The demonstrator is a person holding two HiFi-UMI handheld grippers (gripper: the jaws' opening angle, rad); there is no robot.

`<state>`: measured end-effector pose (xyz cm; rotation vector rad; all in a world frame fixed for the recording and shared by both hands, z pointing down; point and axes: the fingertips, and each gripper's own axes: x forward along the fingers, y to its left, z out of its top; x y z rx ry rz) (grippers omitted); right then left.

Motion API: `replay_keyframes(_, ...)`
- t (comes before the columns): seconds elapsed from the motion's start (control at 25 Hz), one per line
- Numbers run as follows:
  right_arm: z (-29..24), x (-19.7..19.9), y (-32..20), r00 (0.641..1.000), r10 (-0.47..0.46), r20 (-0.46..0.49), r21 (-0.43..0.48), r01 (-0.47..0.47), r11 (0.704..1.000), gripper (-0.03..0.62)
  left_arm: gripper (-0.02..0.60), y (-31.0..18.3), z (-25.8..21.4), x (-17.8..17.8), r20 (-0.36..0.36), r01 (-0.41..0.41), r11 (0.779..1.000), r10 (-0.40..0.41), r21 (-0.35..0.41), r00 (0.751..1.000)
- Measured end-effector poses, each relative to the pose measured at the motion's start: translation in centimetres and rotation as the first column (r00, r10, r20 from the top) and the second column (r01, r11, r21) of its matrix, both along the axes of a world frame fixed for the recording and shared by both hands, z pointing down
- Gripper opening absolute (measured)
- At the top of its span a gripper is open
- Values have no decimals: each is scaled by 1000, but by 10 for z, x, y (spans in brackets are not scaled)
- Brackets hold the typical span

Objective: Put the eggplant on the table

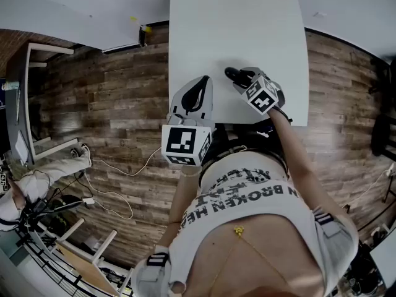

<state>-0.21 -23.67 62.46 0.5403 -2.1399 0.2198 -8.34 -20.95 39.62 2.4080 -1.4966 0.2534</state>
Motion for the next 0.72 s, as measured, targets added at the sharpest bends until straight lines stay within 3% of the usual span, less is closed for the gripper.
replay_keyframes(0.72, 49, 2, 9, 998, -8, -62, -118, 1, 993, 205, 5, 7, 5, -3, -4, 11, 1000, -11, -16, 1000)
